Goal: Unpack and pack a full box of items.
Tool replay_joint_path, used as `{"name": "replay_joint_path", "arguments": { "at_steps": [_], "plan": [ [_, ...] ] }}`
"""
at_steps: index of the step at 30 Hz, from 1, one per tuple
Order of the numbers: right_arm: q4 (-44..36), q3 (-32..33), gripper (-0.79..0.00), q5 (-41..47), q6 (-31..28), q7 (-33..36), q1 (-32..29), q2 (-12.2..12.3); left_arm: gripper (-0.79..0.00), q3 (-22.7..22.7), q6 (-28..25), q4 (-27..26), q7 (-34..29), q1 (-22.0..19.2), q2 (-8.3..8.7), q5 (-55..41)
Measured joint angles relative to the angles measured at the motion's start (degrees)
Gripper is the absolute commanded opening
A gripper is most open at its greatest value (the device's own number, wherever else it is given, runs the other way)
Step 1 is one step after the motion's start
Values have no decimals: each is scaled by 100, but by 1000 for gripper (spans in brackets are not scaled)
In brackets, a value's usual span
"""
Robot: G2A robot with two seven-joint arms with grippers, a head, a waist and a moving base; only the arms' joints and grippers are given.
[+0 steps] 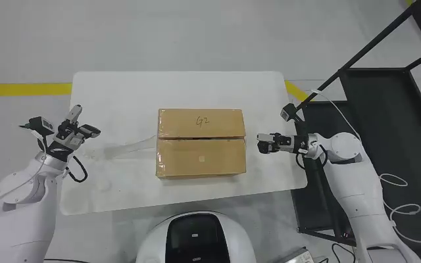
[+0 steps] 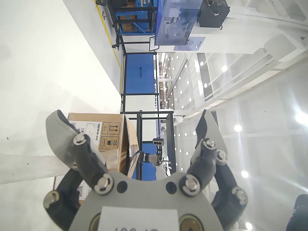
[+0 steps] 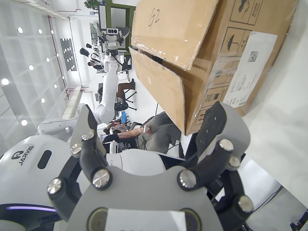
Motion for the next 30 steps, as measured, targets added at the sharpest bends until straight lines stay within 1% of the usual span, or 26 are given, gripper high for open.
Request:
{"name": "replay_joint_path", "arguments": {
  "at_steps": [22, 25, 27, 30],
  "plan": [
    [0, -2, 0, 1, 3, -2, -2, 0, 0, 0, 0, 0, 0, 0, 0, 0],
    [23, -70, 0, 154, 35, -44, -19, -10, 0, 0, 0, 0, 0, 0, 0, 0],
    [101, -91, 0, 231, -40, 17, 39, -6, 0, 0, 0, 0, 0, 0, 0, 0],
    [225, -223, 0, 5, -351, 9, 161, -6, 0, 0, 0, 0, 0, 0, 0, 0]
  ]
}}
